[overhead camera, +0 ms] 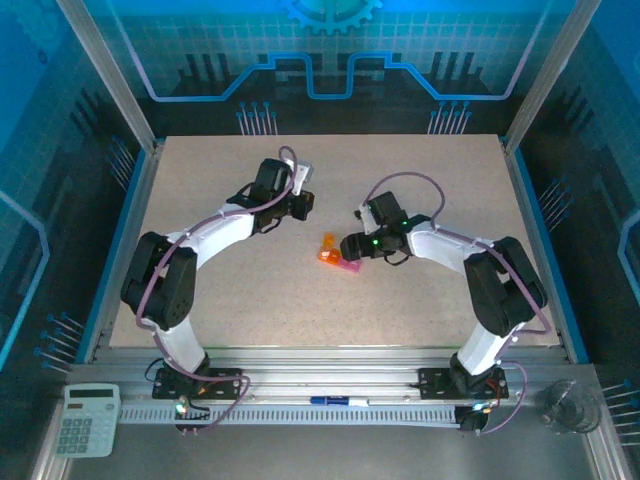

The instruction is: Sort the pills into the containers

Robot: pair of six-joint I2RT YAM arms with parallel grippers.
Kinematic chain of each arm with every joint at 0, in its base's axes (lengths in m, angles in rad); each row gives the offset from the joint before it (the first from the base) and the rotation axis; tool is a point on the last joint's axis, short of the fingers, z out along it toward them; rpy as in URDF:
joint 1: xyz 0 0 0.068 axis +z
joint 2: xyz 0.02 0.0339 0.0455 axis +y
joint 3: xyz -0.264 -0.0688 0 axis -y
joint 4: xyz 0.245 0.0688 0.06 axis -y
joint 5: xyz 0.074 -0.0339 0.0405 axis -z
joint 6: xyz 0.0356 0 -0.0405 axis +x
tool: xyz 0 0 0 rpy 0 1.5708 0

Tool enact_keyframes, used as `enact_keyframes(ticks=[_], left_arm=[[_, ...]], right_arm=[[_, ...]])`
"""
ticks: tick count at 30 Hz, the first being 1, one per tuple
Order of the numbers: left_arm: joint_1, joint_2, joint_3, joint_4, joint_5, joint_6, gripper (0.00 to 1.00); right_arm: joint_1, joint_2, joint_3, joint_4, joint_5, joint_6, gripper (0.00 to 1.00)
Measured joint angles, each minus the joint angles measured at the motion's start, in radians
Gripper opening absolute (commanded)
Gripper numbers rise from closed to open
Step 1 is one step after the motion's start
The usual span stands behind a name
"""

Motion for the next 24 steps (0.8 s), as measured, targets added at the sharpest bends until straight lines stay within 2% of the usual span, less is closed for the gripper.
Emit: enact_keyframes(ticks=[24], left_arm=[[0.0, 0.194, 0.208, -0.225, 0.151, -0.051, 0.0]], right_arm=[[0.005, 0.074, 0.0, -0.002, 0.03, 0.011, 0.74]])
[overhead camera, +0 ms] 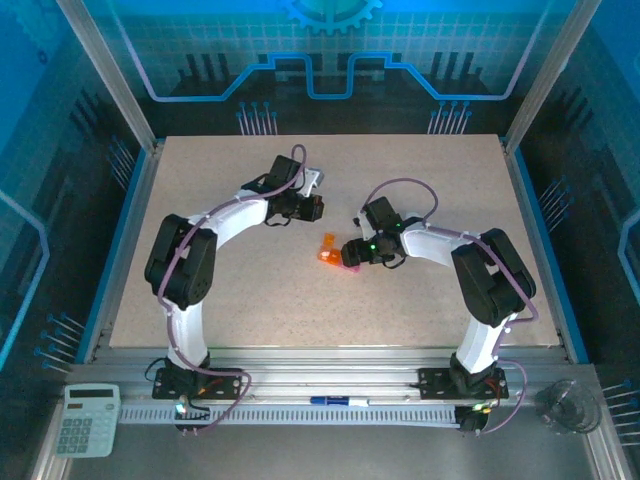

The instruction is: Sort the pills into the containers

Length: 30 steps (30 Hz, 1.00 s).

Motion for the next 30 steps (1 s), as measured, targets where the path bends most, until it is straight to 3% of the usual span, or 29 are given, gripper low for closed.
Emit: enact_keyframes(ticks=[17, 30], left_arm=[[-0.061, 0.124, 0.141, -0.196, 0.006, 0.019, 0.0], [-0.075, 0.137, 0.15, -0.254, 0.006, 0.039, 0.0]], right_arm=[[0.0, 0.0, -0.006, 0.011, -0.003, 0.018, 0.74], [0.0, 0.0, -0.011, 0.019, -0.004, 0.026, 0.74]])
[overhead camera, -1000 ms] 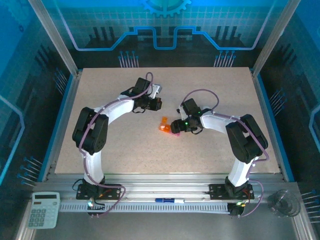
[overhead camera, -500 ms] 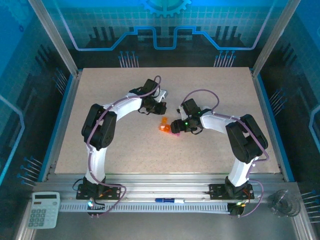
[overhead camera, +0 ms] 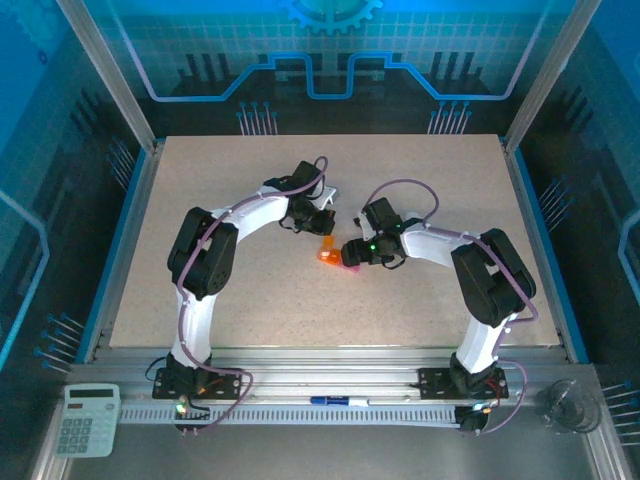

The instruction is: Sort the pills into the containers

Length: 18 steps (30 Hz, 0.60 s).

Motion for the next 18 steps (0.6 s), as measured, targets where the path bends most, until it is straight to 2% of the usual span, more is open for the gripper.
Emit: enact_keyframes(ticks=[18], left_arm=[[-0.02, -0.101, -0.124, 0.006, 0.008, -0.004, 0.0]], right_arm=[[0.0, 0.004, 0.0, 0.007, 0.0, 0.014, 0.73]])
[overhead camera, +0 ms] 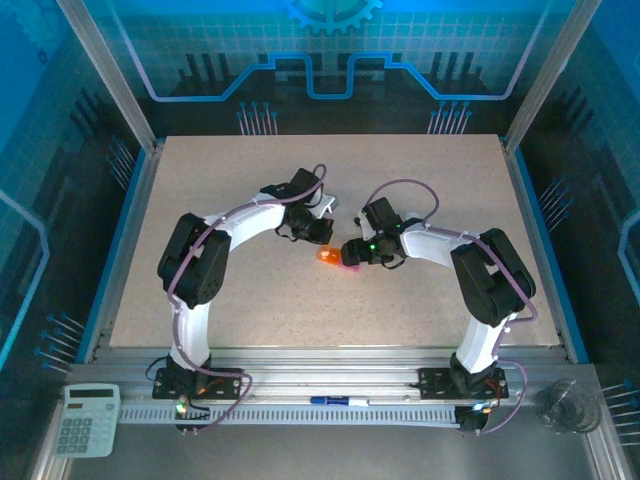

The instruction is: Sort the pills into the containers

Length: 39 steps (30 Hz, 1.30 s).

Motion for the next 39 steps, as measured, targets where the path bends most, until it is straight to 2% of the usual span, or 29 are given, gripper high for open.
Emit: enact_keyframes(ticks=[26, 39], left_arm=[[-0.02, -0.035, -0.139, 0.047, 0.0, -0.013, 0.0], [-0.023, -0.039, -0.148, 0.065, -0.001, -0.027, 0.0]], right_arm=[[0.0, 0.002, 0.0, 0.001, -0.002, 0.001, 0.73], [0.0, 0.005, 0.0, 0.006, -0.003, 0.002, 0.73]])
